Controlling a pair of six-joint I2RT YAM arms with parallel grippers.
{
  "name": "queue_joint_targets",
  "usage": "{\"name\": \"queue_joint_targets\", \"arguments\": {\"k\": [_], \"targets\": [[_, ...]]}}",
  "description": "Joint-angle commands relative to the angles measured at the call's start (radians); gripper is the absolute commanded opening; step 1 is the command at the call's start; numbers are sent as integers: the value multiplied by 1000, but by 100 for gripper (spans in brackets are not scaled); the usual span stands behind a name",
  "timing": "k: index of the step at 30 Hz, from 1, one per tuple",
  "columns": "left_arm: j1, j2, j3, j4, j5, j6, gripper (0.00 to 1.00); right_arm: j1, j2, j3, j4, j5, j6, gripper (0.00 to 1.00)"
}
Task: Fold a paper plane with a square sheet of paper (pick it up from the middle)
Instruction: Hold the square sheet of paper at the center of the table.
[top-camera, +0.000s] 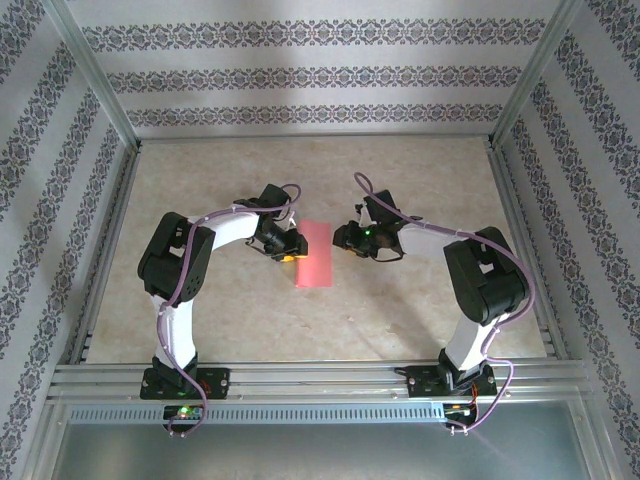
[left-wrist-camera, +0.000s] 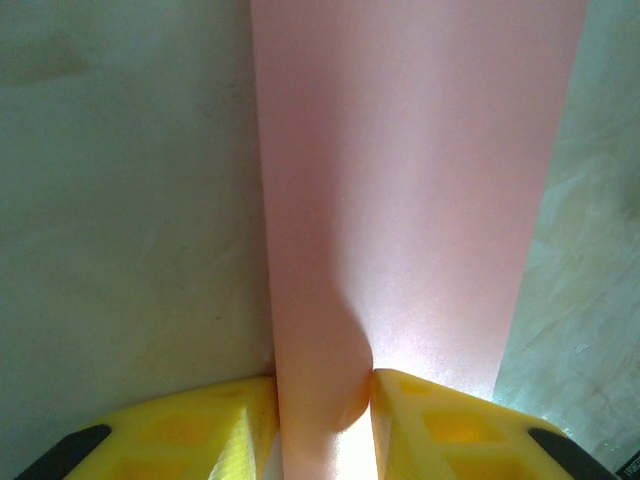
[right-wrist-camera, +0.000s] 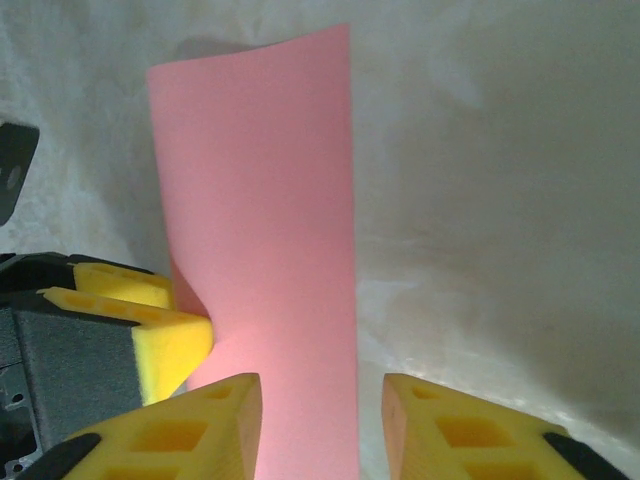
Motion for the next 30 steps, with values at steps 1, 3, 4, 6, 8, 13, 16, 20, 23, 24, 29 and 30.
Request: {"name": "queue_joint_targets", "arguments": {"k": [1, 3, 4, 6, 8, 13, 16, 20, 23, 24, 29, 30], "targets": [[13, 121, -53, -36, -133, 22, 34, 29, 35, 40, 0, -35, 11, 34], [11, 124, -53, -41, -135, 25, 34, 41, 55, 56, -2, -45, 14, 30], [12, 124, -52, -43, -139, 25, 34, 47, 67, 64, -5, -50, 15, 27], [11, 124, -54, -45, -141, 27, 34, 59, 90, 82, -11, -60, 17, 22], [13, 125, -53, -45, -142, 27, 34, 69, 110, 98, -19, -69, 19, 19], [12, 126, -55, -44, -143, 25, 34, 85, 152, 132, -41, -74, 20, 15], [13, 124, -56, -45, -143, 25, 34, 88, 167, 138, -52, -63, 21, 13], [13, 125, -57, -46, -146, 26, 34, 87, 182, 137, -68, -46, 12, 12], [12, 123, -57, -46, -146, 27, 34, 86, 195, 132, -73, -39, 11, 12], [12, 123, -57, -46, -146, 26, 34, 86, 198, 129, -77, -37, 10, 12], [13, 114, -49, -54, -151, 27, 34, 85, 224, 115, -102, -22, 9, 10], [12, 111, -43, -61, -153, 27, 34, 85, 229, 113, -114, -15, 6, 10]]}}
